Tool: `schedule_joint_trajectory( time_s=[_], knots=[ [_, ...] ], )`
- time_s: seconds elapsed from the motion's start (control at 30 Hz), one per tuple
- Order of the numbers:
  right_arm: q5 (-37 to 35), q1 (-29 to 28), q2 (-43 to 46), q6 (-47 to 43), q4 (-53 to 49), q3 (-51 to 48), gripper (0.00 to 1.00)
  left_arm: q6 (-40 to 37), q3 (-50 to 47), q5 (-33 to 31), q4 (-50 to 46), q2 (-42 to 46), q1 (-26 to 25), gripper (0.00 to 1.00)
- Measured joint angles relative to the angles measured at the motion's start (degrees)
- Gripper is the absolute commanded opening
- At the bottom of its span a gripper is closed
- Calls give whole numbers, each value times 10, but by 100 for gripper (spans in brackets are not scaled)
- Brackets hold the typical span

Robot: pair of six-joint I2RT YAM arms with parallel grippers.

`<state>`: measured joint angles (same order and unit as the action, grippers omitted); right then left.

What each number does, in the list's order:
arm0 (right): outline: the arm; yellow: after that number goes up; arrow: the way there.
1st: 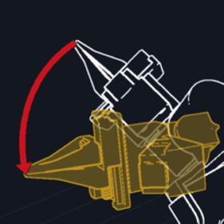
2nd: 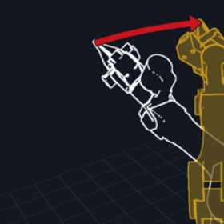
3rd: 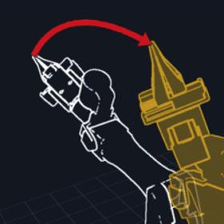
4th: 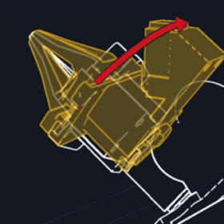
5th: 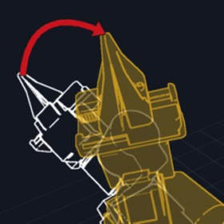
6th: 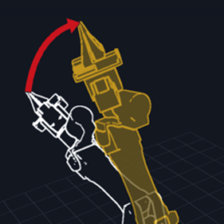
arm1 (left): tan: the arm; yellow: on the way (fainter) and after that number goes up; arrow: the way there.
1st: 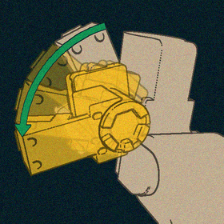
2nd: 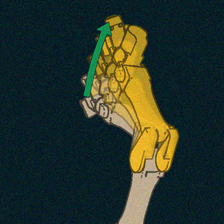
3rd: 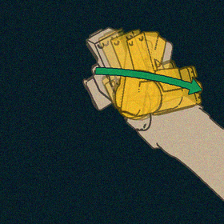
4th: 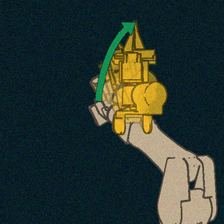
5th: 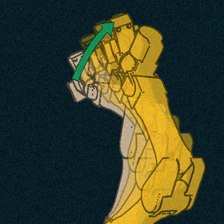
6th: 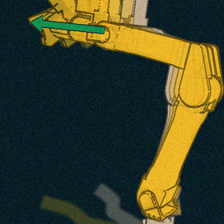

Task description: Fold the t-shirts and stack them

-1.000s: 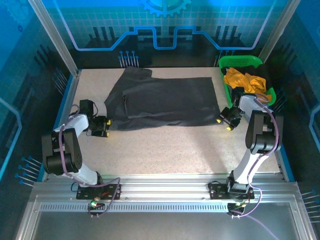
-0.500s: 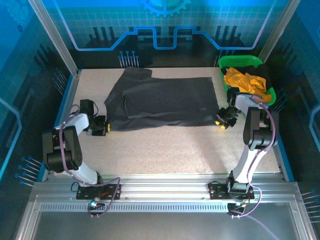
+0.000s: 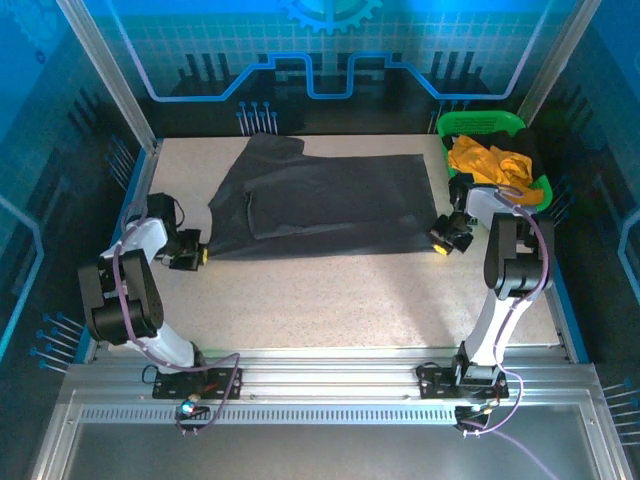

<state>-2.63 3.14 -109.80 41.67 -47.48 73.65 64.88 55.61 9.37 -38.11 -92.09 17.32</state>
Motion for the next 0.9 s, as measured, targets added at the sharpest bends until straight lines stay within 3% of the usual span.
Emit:
schedule_joint_trajectory(
  time_s=[0.27,0.7,0.73,0.77,0.83,0.9],
  knots=[
    [-21,-12,69,10,-30,-55,0,-52,4,-33,-40,7,2,0],
    [-6,-27,237,47,-90,-235,0,-126,-85,-98,-97,120,14,0],
    [-4,-29,237,49,-91,-243,3,-126,-91,-101,-96,121,15,0],
    [-3,-29,235,51,-91,-247,9,-128,-97,-102,-94,121,15,7],
    [-3,-29,230,57,-91,-249,27,-131,-104,-103,-92,121,16,33],
    [-13,-30,230,60,-98,-243,38,-130,-104,-113,-91,120,16,49]
  ],
)
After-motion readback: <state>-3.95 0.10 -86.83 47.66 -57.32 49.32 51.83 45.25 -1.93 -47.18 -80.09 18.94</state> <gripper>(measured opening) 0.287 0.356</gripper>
